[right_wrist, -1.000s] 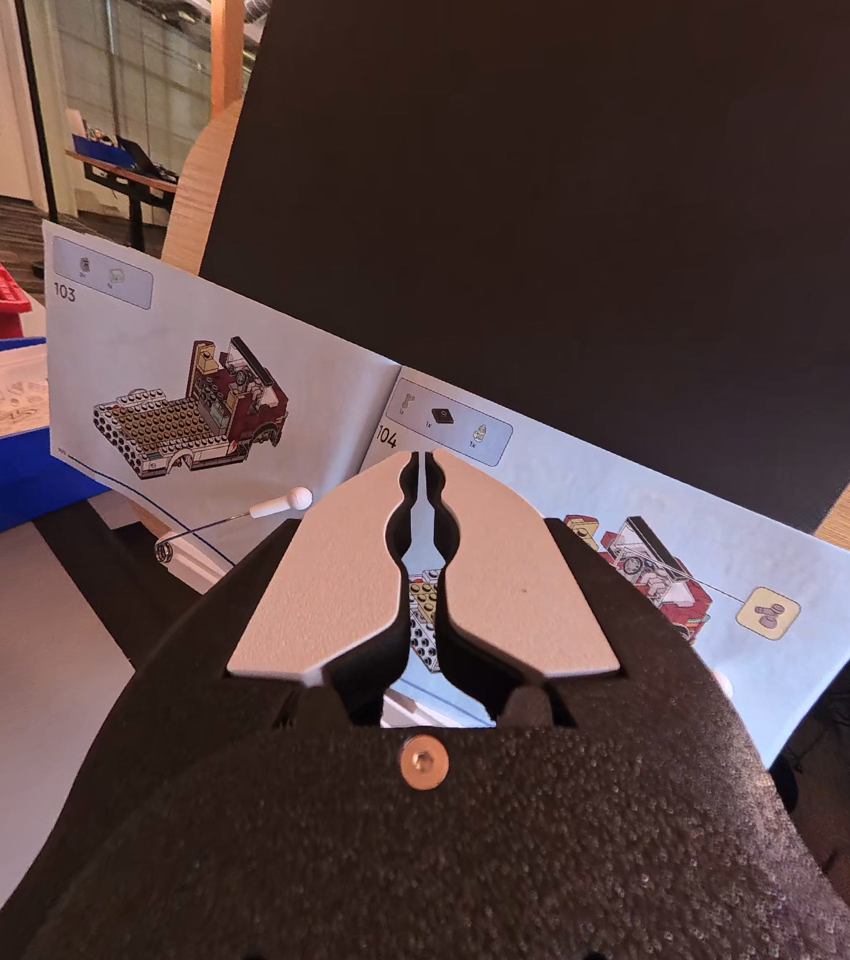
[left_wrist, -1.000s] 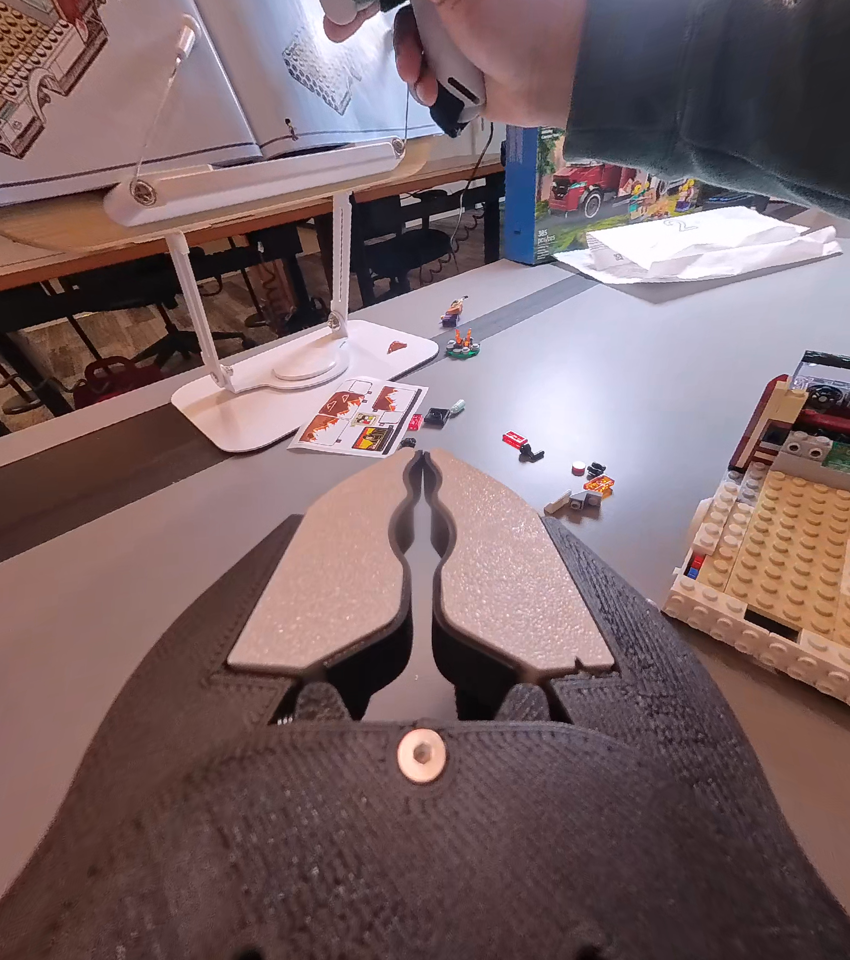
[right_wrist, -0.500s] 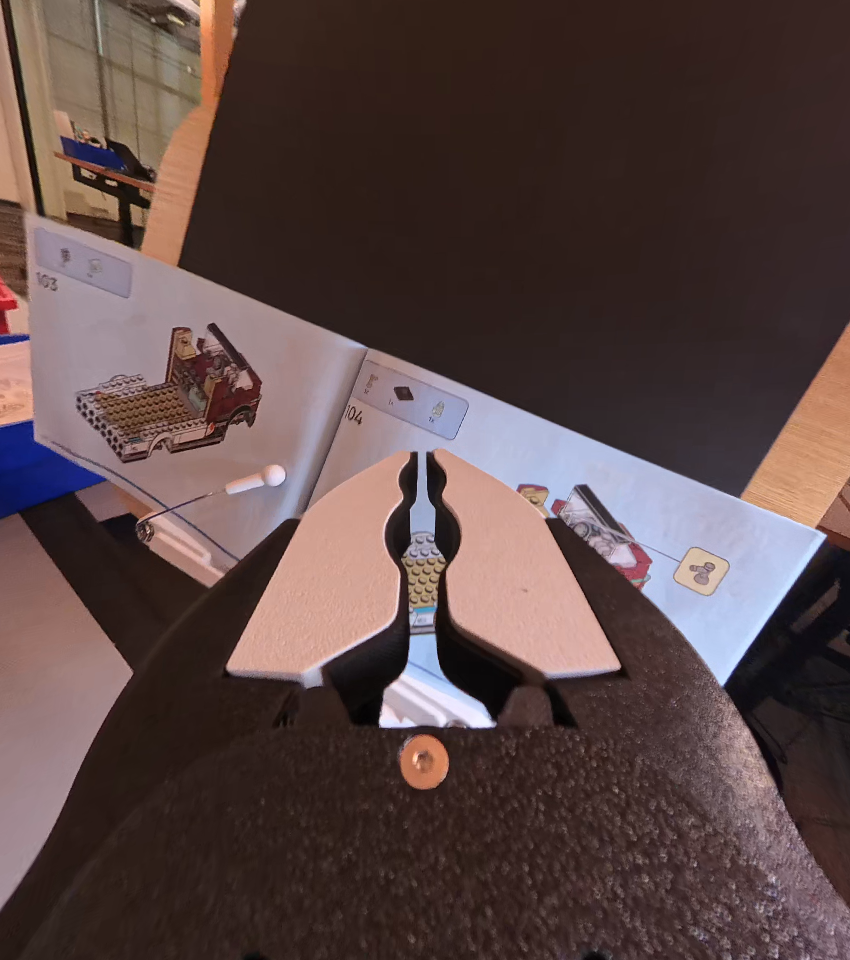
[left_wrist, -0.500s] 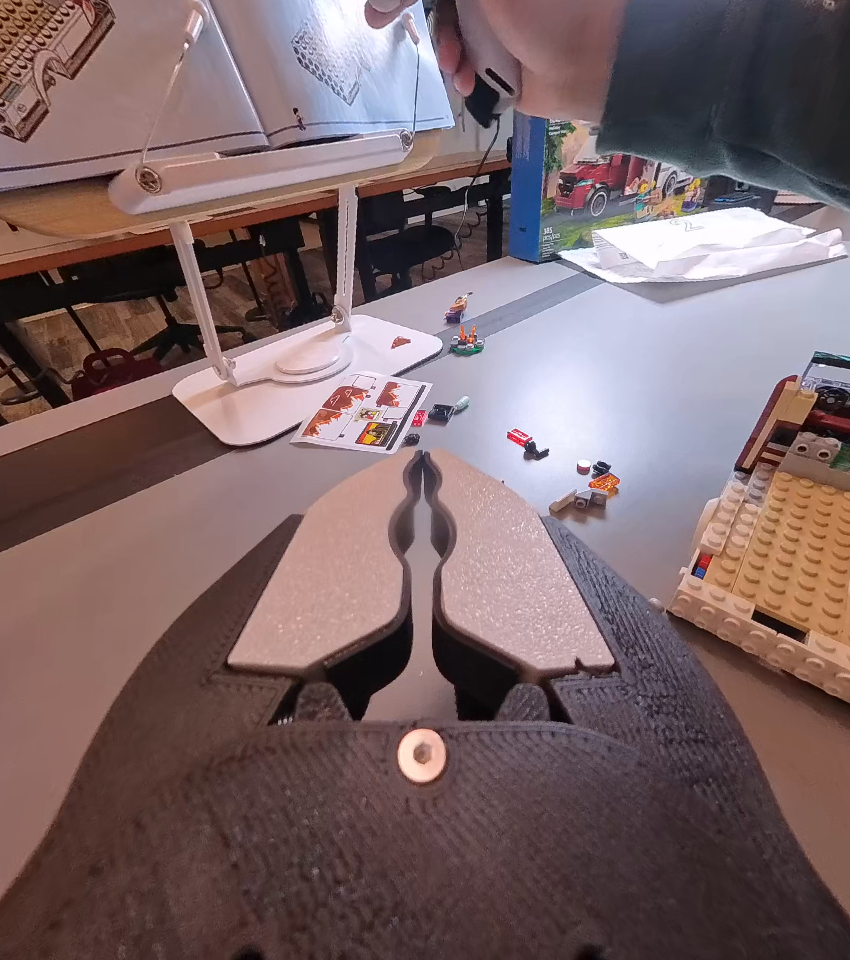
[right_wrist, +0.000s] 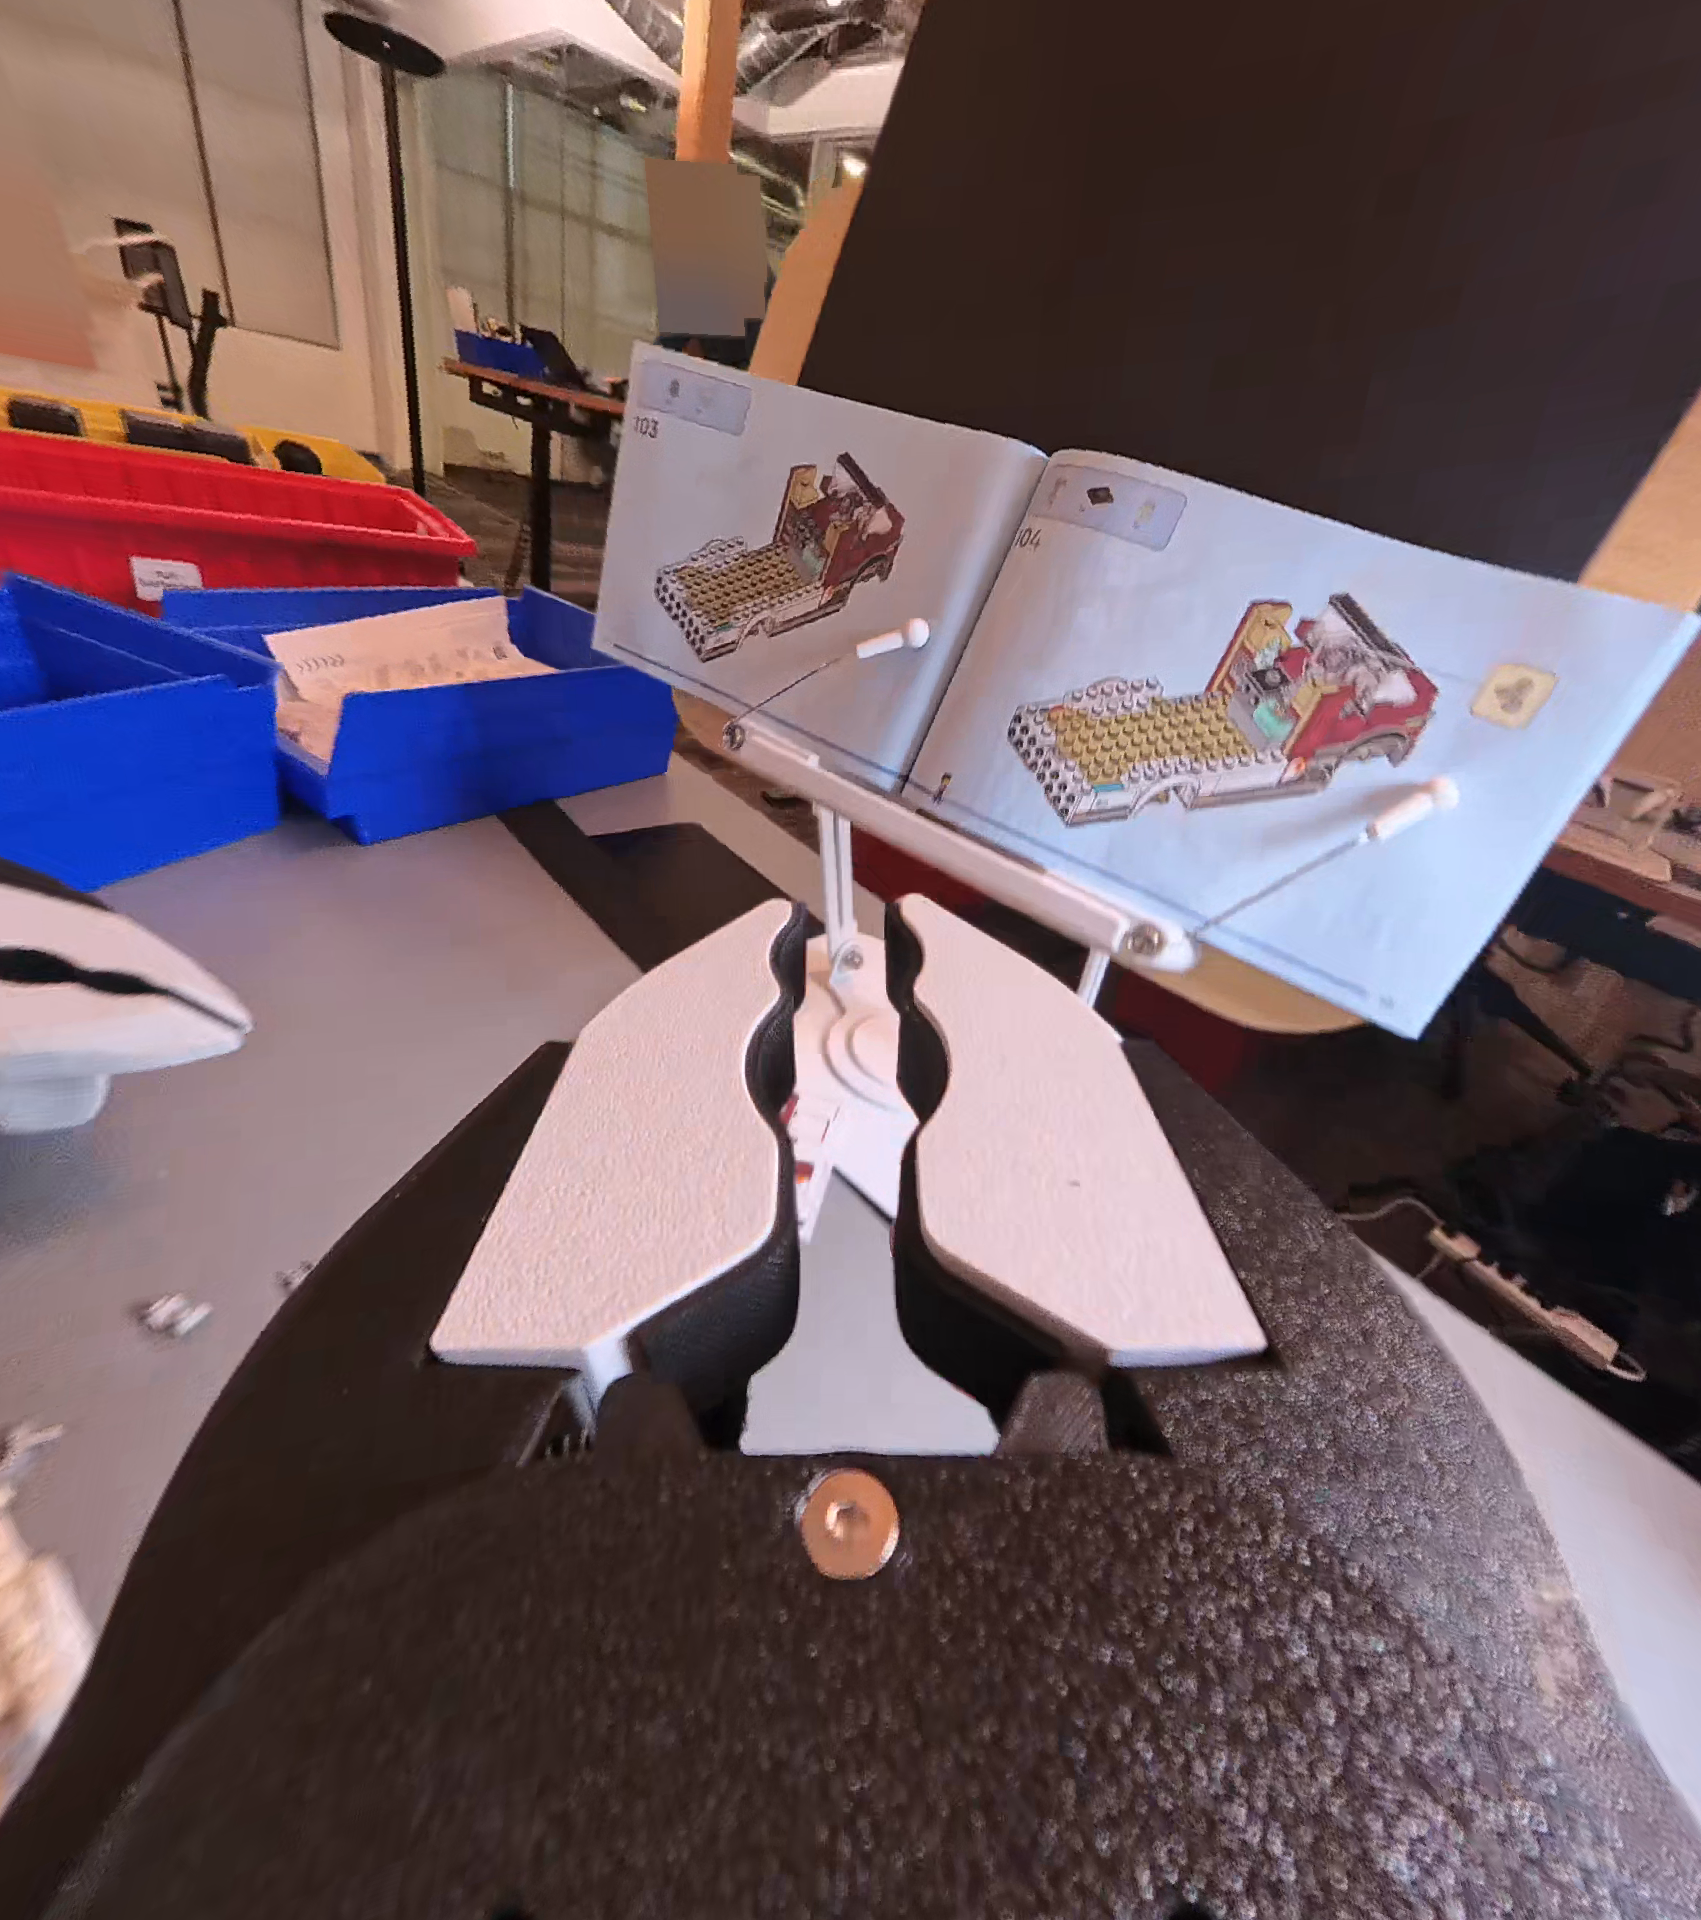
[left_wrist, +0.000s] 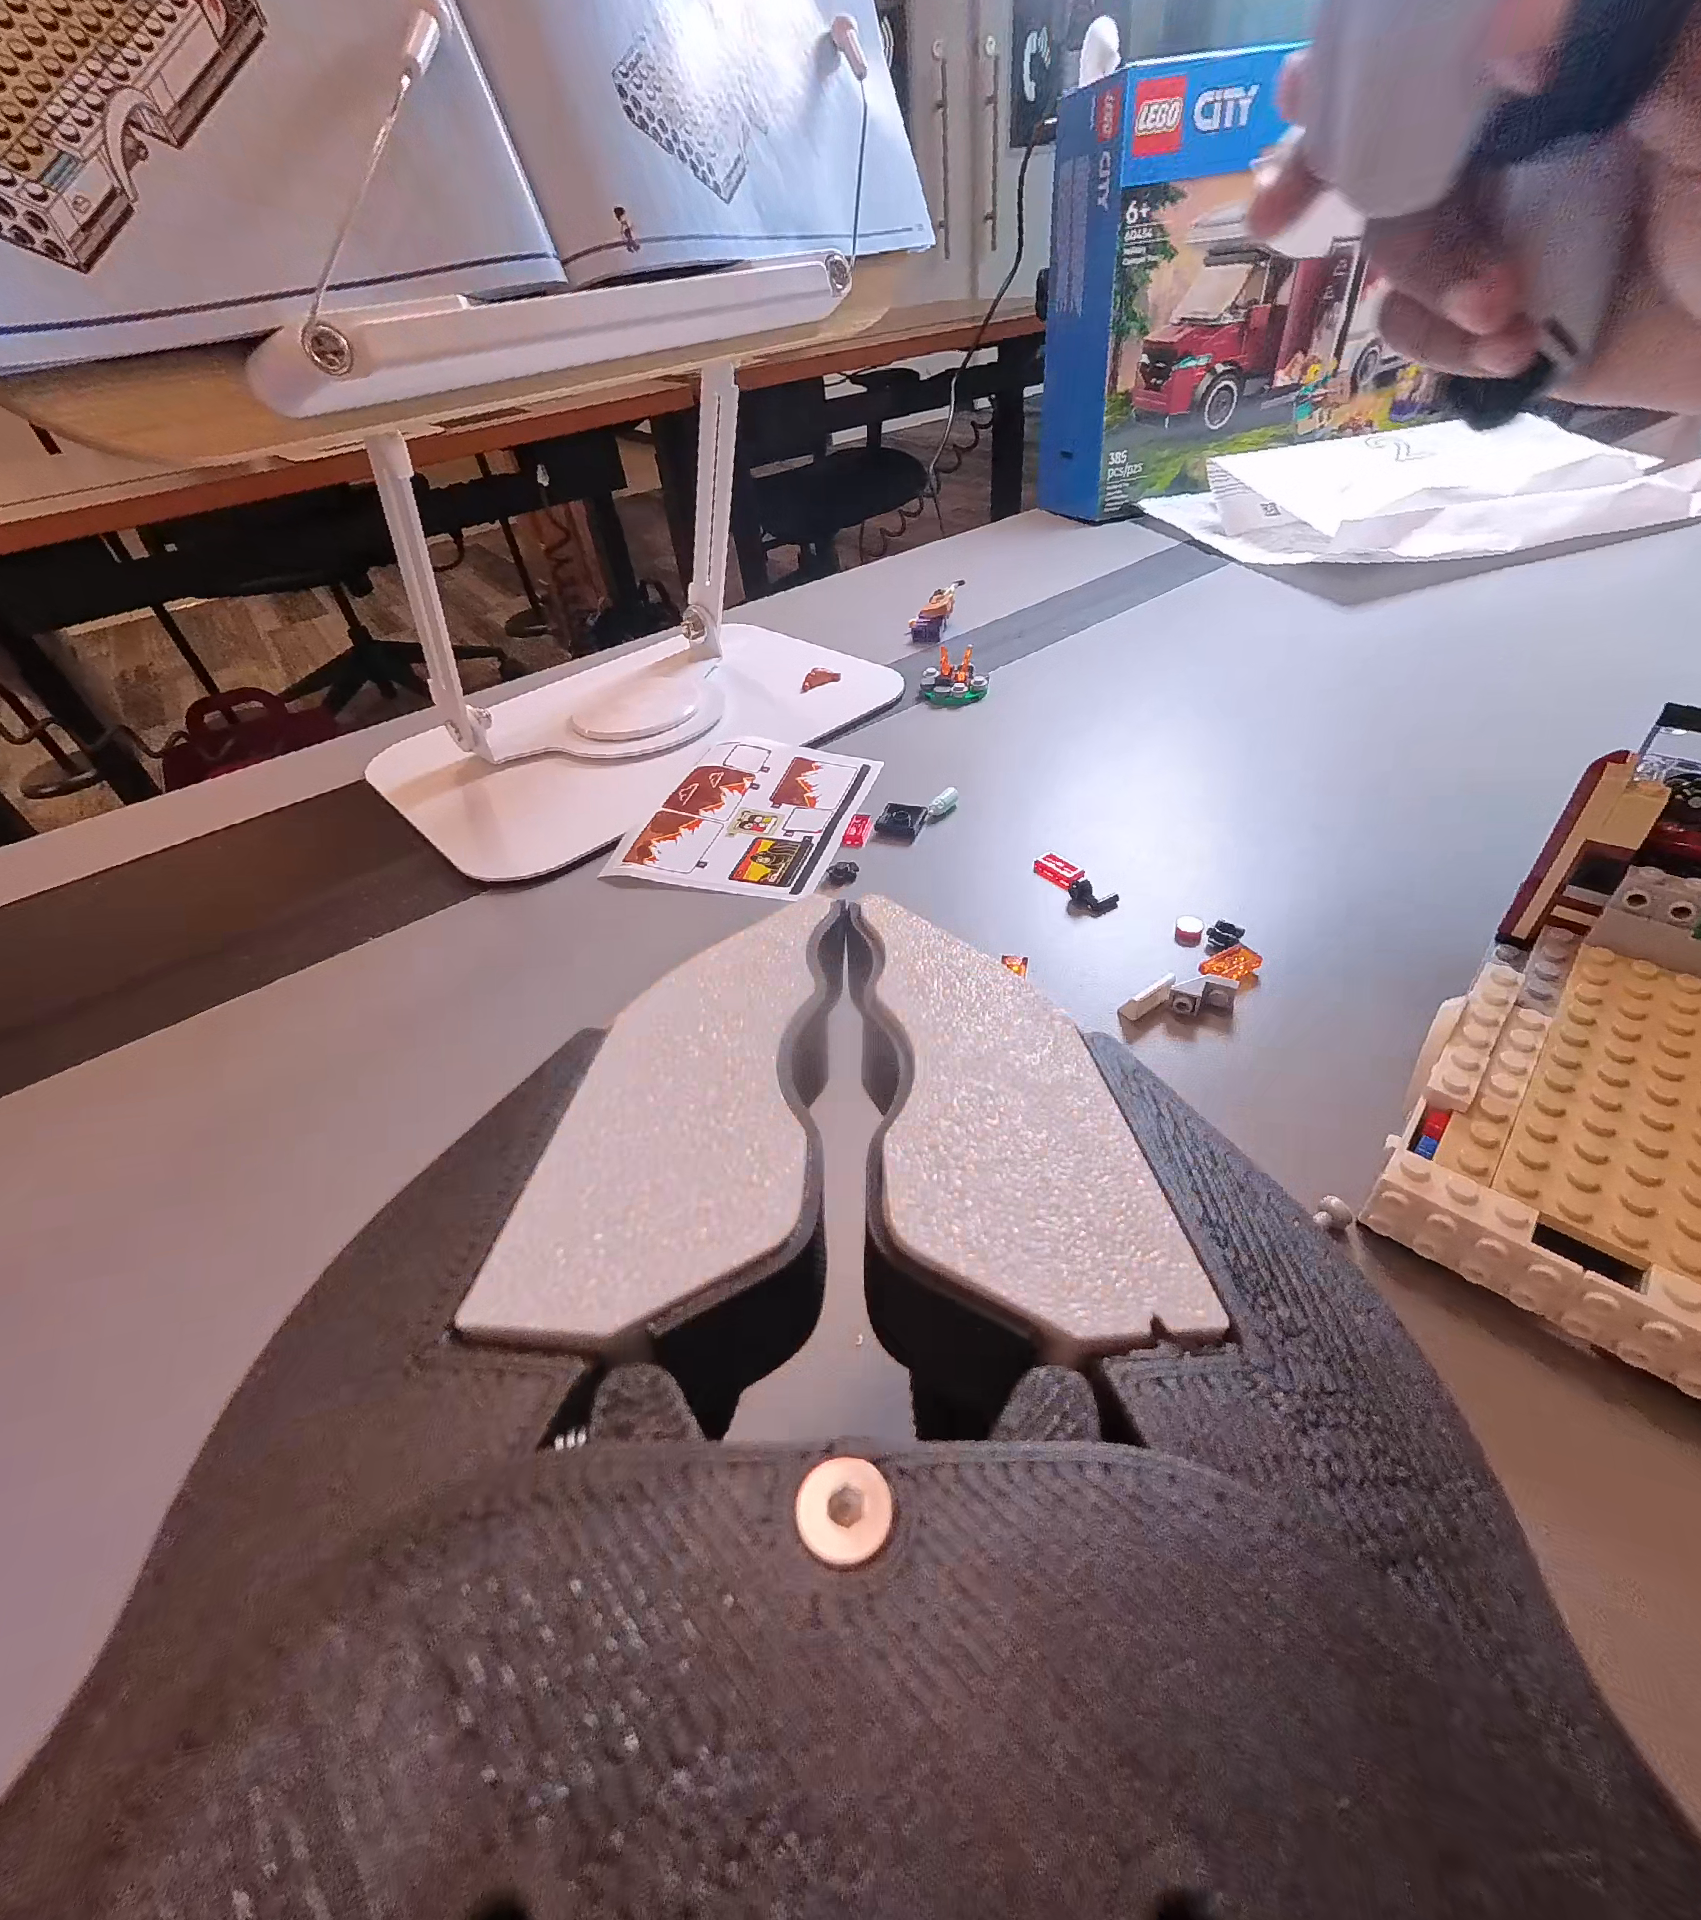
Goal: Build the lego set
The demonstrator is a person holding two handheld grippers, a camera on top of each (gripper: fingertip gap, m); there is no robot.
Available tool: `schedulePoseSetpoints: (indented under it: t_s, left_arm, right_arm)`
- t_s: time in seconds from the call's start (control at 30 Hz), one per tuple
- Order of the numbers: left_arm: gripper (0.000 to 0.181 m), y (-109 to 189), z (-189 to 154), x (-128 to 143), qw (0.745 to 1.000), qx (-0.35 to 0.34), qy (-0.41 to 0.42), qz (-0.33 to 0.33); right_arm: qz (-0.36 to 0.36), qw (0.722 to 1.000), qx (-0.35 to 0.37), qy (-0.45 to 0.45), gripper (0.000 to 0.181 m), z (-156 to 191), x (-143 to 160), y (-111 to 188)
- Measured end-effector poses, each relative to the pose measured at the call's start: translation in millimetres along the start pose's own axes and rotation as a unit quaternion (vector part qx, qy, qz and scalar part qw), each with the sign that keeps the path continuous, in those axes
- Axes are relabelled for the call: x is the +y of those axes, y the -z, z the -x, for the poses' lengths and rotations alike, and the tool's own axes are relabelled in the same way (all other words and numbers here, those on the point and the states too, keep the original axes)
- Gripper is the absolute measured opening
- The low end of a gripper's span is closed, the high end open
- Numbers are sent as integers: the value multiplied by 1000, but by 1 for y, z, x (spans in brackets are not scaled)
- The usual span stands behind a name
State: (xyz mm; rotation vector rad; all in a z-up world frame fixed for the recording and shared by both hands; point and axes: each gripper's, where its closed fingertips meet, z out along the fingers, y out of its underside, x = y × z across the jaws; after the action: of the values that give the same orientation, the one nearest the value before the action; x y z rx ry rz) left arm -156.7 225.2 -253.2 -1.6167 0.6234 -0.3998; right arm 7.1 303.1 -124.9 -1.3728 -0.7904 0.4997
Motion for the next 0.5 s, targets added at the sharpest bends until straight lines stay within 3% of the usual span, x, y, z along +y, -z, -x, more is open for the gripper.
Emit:
schedulePoseSetpoints:
  t_s: [0.23,0.5]
  left_arm:
    - [0,0,-1,1,1000,1,-3,3]
    - [2,-1,2,2,1000,-5,-4,8]
  right_arm:
    - [25,997,17,-68,16,27,41,75]
    - [17,999,8,-50,18,35,57,92]
